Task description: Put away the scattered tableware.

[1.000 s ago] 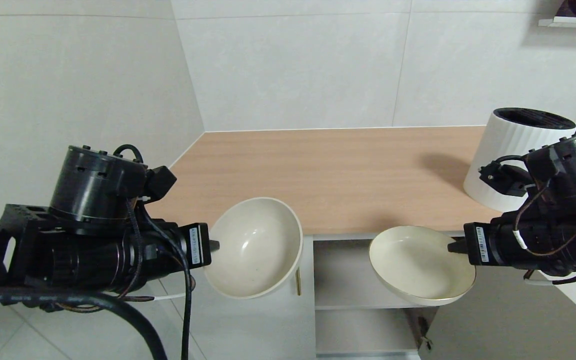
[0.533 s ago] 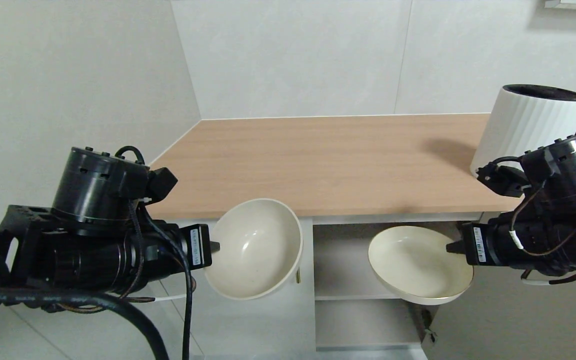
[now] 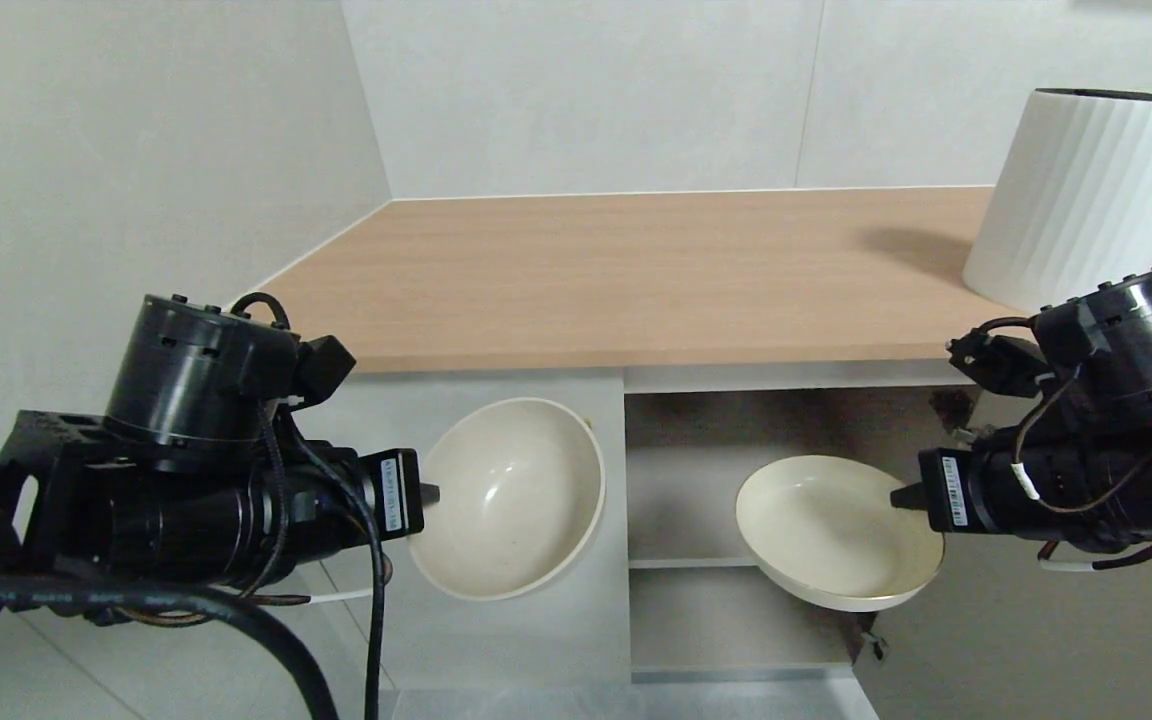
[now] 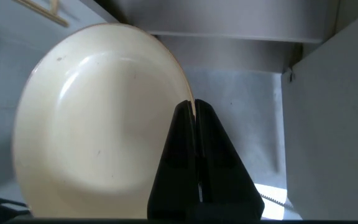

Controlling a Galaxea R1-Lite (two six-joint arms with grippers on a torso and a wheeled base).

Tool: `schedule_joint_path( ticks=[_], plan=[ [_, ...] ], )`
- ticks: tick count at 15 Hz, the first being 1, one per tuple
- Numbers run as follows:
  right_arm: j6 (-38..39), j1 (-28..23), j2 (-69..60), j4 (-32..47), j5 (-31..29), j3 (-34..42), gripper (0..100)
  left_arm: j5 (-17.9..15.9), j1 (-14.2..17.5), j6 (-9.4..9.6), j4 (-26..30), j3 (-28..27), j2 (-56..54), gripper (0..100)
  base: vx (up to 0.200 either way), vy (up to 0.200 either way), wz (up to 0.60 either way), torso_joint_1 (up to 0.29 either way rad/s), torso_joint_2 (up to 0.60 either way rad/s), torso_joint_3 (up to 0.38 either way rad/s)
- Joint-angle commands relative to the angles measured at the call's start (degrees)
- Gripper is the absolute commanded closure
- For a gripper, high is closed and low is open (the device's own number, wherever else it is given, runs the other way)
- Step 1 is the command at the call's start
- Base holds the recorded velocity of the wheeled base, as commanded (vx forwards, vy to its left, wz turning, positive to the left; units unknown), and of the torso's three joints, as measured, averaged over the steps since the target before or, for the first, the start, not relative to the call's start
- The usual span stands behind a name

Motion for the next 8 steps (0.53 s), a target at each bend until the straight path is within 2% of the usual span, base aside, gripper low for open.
schedule_joint_path(
  ticks=[1, 5, 8],
  plan=[
    [0.0, 0.0, 0.3, 0.0, 0.0, 0.0, 100, 0.0, 0.0, -0.03, 0.1, 0.0, 0.1, 100, 0.0, 0.0, 0.0, -0.144, 0.46, 0.32],
    [0.1, 0.0, 0.3, 0.0, 0.0, 0.0, 100, 0.0, -0.1, -0.03, 0.0, 0.0, 0.1, 100, 0.0, 0.0, 0.0, -0.115, 0.44, 0.322],
    [0.0, 0.0, 0.8, 0.0, 0.0, -0.1, 100, 0.0, -0.1, 0.06, 0.1, 0.0, 0.1, 100, 0.0, 0.0, 0.0, -0.033, 0.18, 0.121]
  ],
)
